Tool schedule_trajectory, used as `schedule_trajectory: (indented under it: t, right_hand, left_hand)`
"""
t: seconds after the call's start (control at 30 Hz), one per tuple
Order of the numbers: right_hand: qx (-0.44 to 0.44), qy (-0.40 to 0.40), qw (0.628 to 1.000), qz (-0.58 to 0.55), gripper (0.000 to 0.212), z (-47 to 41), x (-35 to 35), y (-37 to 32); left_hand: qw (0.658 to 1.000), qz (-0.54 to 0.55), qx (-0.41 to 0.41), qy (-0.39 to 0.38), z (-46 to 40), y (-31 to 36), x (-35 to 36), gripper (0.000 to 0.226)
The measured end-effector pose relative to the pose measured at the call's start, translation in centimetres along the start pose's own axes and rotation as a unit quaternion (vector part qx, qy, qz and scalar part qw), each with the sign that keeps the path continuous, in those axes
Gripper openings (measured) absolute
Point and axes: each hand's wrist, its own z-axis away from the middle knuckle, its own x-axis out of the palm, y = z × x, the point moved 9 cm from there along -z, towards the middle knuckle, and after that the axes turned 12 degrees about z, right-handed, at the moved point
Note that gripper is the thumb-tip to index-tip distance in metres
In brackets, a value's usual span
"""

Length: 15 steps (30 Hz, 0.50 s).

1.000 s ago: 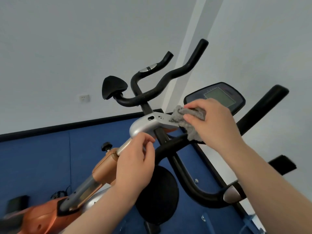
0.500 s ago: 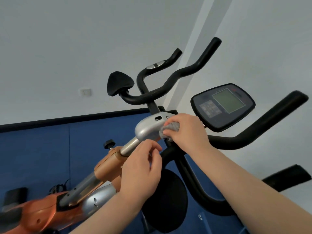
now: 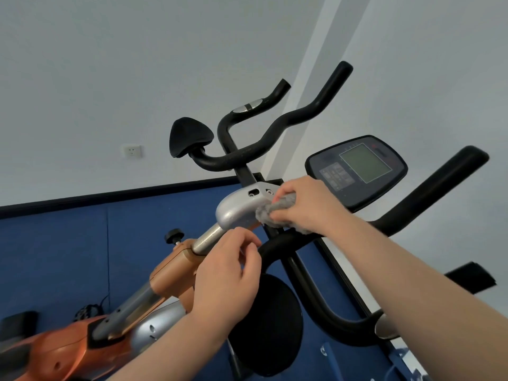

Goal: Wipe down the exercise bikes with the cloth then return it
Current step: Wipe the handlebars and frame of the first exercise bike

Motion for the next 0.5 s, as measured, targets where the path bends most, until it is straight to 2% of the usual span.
schedule_trajectory:
  t: [0.07, 0.13, 0.23, 0.37, 0.5]
  right_hand:
    - [-0.007, -0.086, 0.996, 0.018, 0.016, 0.2, 0.4, 0.5]
    - [-0.002, -0.116, 0.993, 0.020, 0.018, 0.1, 0.5, 0.3]
    - [0.027, -0.065, 0.997, 0.022, 0.019, -0.4, 0.8, -0.1]
    - [0.029, 0.079, 0.996, -0.003, 0.019, 0.3, 0.2, 0.0]
    - [0.017, 0.066, 0.997, 0.022, 0.015, 1.1, -0.2, -0.1]
  left_hand:
    - [1.000, 0.002, 0.001, 0.000, 0.1, 0.1, 0.0, 0.015]
    - [1.000, 0.000, 0.005, 0.004, 0.1, 0.2, -0.1, 0.015]
    - [1.000, 0.006, 0.007, 0.008, 0.0, 0.1, -0.2, 0.016]
    - [1.000, 0.002, 0.018, 0.007, 0.0, 0.3, -0.1, 0.016]
    - [1.000, -0.013, 0.026, 0.004, 0.1, 0.5, -0.1, 0.018]
